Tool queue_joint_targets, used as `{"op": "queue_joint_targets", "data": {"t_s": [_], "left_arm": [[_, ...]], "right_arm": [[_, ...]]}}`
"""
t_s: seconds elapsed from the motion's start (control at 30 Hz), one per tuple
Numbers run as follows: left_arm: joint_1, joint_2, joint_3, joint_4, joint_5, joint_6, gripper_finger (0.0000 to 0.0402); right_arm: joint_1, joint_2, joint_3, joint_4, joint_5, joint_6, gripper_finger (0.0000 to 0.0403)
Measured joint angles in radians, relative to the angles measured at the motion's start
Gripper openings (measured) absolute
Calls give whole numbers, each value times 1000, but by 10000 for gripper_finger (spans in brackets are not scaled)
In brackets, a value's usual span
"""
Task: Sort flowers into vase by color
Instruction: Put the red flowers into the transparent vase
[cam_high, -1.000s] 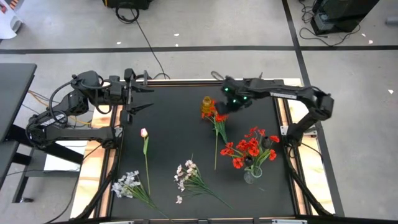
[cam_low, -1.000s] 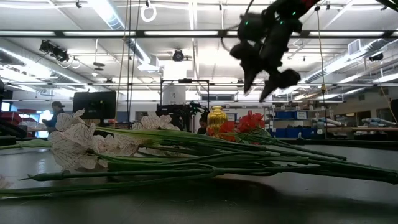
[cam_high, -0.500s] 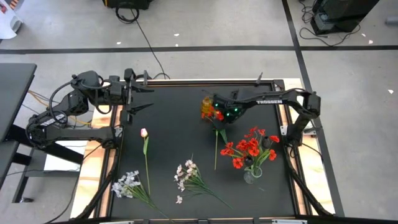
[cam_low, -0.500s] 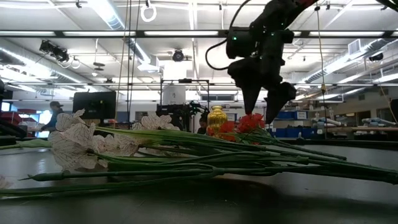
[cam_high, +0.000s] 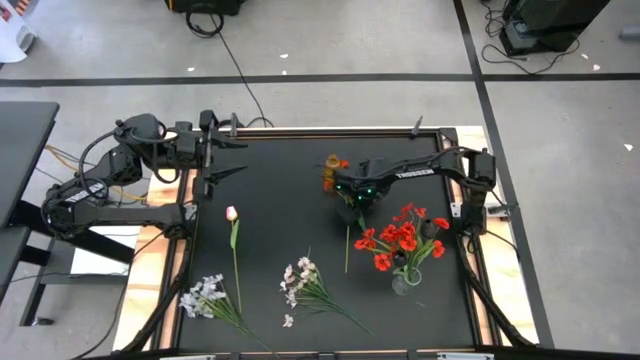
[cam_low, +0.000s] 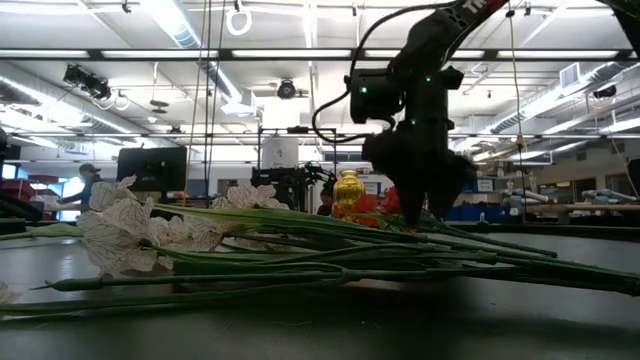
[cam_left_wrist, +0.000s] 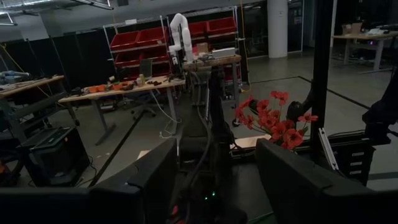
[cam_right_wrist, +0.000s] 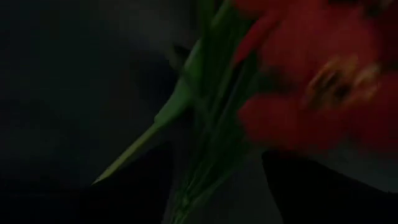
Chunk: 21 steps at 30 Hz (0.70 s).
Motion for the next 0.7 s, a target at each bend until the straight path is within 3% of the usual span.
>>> {"op": "queue_joint_targets", "data": {"t_s": [0.7], "left_arm": [[0,0,0,0,0,0,224]], "right_arm": [[0,10,0,55,-24,11,64]]}}
